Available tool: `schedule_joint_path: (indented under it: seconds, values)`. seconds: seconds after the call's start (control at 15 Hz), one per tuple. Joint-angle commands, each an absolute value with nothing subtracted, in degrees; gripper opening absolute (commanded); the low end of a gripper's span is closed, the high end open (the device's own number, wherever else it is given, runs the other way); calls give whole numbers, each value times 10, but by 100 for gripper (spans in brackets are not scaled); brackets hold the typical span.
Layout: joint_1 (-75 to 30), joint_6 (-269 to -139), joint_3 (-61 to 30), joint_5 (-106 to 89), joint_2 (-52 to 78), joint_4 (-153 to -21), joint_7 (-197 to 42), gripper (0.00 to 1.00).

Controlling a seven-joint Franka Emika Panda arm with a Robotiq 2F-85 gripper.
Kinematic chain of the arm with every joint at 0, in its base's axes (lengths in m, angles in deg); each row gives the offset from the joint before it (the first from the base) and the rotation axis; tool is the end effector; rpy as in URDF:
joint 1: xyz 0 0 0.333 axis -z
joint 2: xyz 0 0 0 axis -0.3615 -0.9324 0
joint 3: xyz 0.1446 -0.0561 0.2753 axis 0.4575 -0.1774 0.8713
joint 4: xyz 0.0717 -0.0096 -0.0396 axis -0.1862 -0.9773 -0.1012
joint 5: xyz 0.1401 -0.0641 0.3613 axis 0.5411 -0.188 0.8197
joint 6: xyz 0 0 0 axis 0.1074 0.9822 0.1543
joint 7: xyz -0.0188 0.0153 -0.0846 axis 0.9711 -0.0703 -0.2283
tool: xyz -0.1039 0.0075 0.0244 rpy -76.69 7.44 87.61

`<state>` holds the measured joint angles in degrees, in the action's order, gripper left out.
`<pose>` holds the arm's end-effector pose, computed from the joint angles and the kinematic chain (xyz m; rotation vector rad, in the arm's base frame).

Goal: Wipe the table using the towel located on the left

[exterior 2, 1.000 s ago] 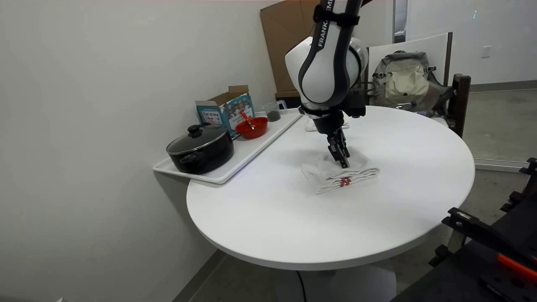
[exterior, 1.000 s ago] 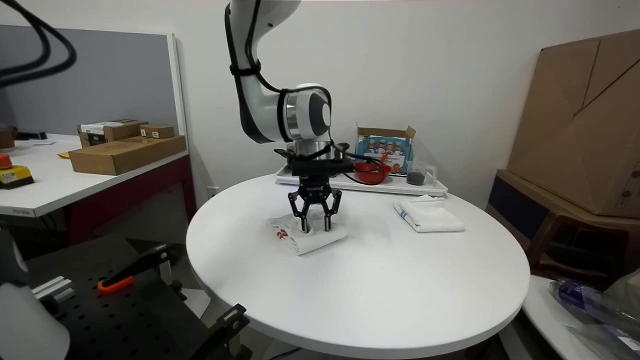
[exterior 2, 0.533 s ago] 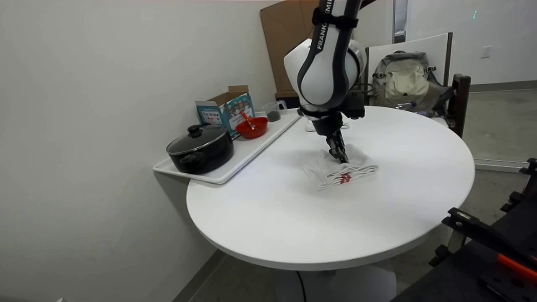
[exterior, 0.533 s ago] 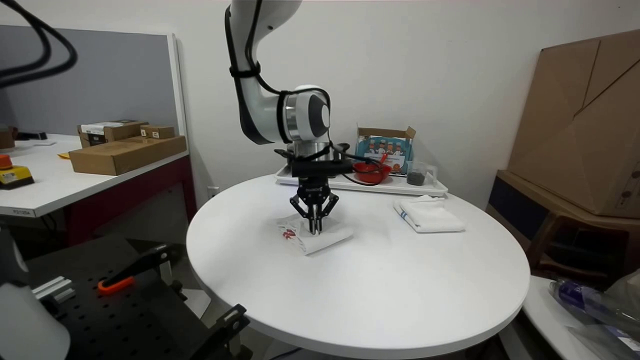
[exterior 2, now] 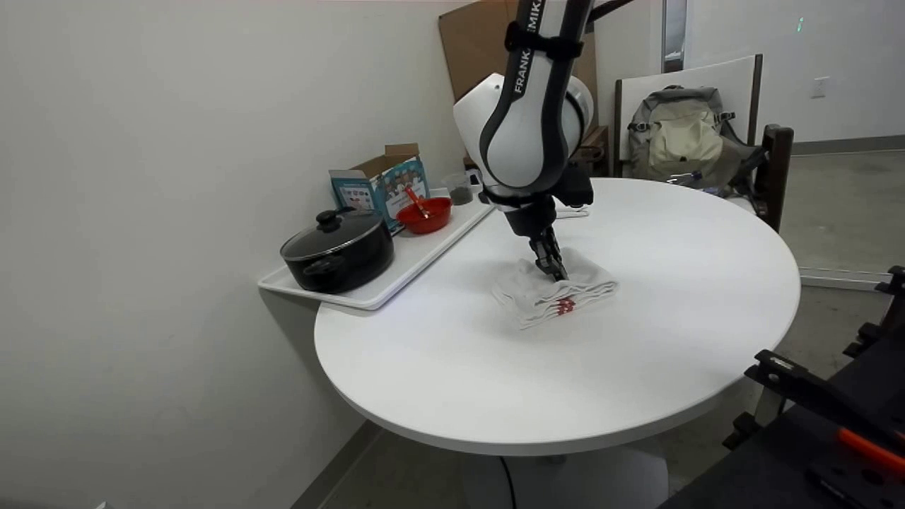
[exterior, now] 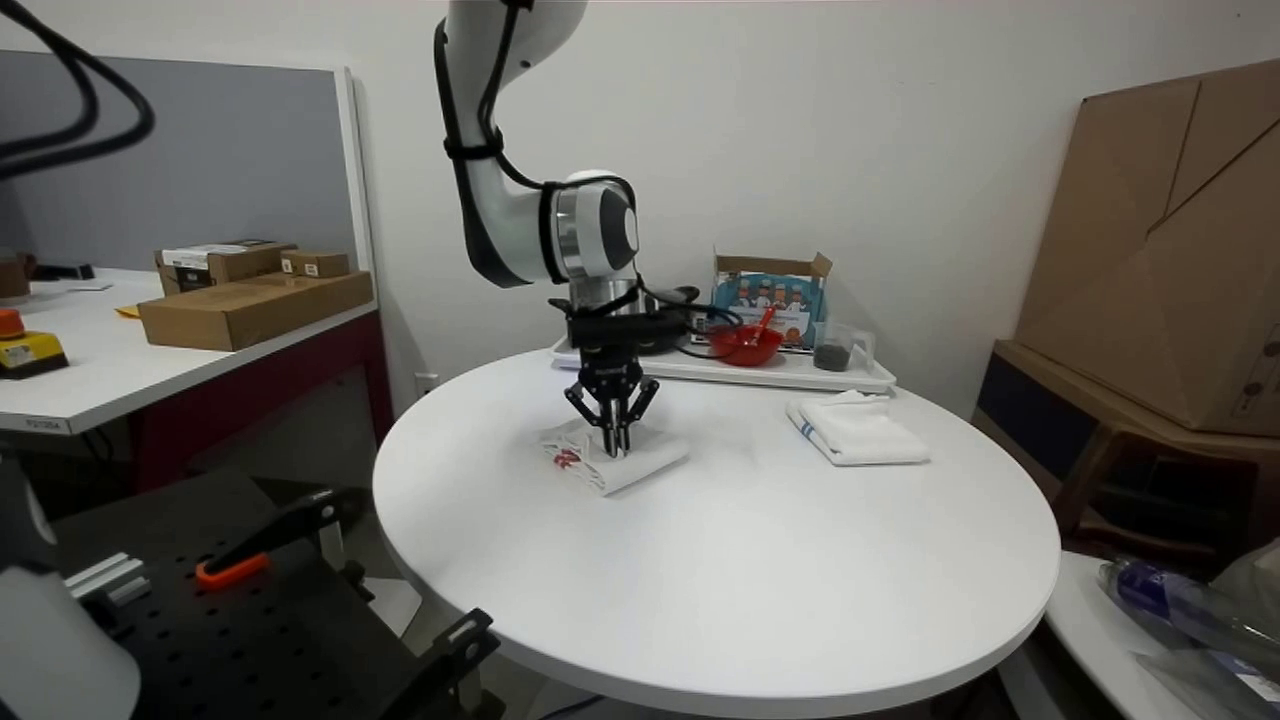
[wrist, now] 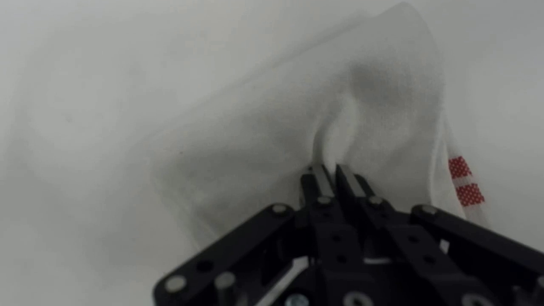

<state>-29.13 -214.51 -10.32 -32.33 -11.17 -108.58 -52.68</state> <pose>0.5653 0.1003 0.0865 2.6204 1.3124 -0.2683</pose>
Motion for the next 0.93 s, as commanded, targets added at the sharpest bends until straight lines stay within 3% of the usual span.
schedule_joint_path:
  seconds: [0.0,0.47,0.87]
  values:
    - [-313,-2113,-106,-329,-164,-999,-536,8]
    - [-348,-2060,-92,-328,-230,-866,-520,8]
    - [-377,-2073,-75,-350,-228,-880,-496,8]
